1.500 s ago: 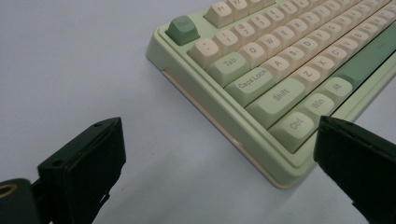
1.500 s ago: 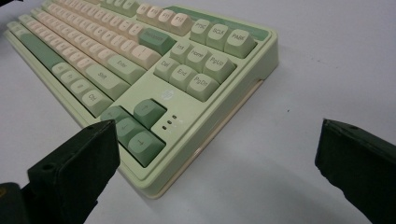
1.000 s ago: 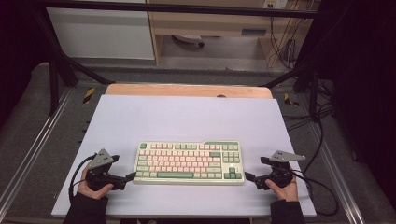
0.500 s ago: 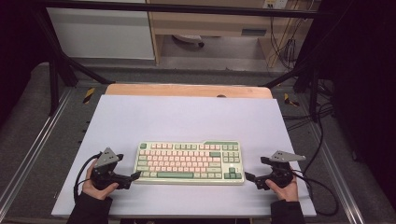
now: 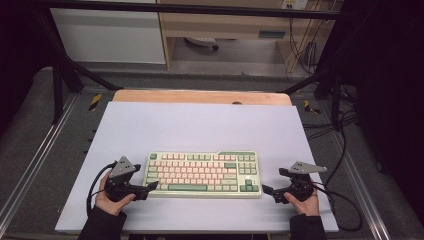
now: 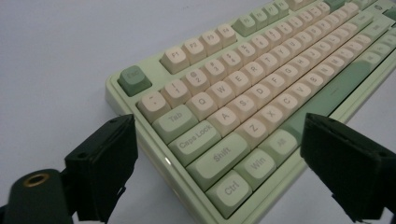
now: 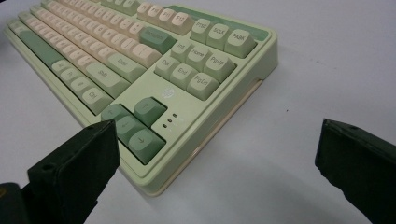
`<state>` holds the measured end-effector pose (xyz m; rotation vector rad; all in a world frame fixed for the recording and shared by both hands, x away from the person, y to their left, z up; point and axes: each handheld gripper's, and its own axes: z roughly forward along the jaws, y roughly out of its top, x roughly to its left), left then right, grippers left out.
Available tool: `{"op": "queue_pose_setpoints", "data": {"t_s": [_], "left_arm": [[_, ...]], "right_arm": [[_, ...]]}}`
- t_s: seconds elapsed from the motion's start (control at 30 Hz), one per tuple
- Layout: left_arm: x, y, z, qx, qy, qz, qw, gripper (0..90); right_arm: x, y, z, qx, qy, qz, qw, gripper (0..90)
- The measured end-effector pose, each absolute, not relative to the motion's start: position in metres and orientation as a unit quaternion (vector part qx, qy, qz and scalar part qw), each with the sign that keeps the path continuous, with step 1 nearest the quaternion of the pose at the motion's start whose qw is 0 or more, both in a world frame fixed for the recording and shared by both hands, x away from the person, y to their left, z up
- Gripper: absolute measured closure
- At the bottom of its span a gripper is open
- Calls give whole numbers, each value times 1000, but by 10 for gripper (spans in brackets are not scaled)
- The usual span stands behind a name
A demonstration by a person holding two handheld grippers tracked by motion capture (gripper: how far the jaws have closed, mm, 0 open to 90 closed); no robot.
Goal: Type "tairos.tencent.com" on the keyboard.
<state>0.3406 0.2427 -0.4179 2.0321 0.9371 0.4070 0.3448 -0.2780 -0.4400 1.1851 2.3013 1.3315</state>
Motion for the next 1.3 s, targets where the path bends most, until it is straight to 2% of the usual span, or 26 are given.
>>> {"op": "queue_pose_setpoints", "data": {"t_s": [0.27,0.3,0.4,0.63,0.7,0.83,1.3], "left_arm": [[344,235,-411,803,382,162,428,254],[344,234,-410,801,383,161,430,300],[345,229,-409,801,382,160,433,337],[349,215,-406,800,379,158,438,500],[351,210,-406,800,377,161,438,511],[354,201,-406,801,374,162,438,596],[363,173,-411,808,367,160,433,795]], "right_arm": [[345,-278,-440,404,786,453,115,4],[345,-278,-440,404,786,454,115,5],[345,-278,-440,404,786,454,115,4],[345,-278,-440,403,787,453,116,4],[345,-278,-440,403,787,452,116,4],[345,-278,-440,404,787,453,116,5],[345,-278,-440,403,788,450,117,5]]}}
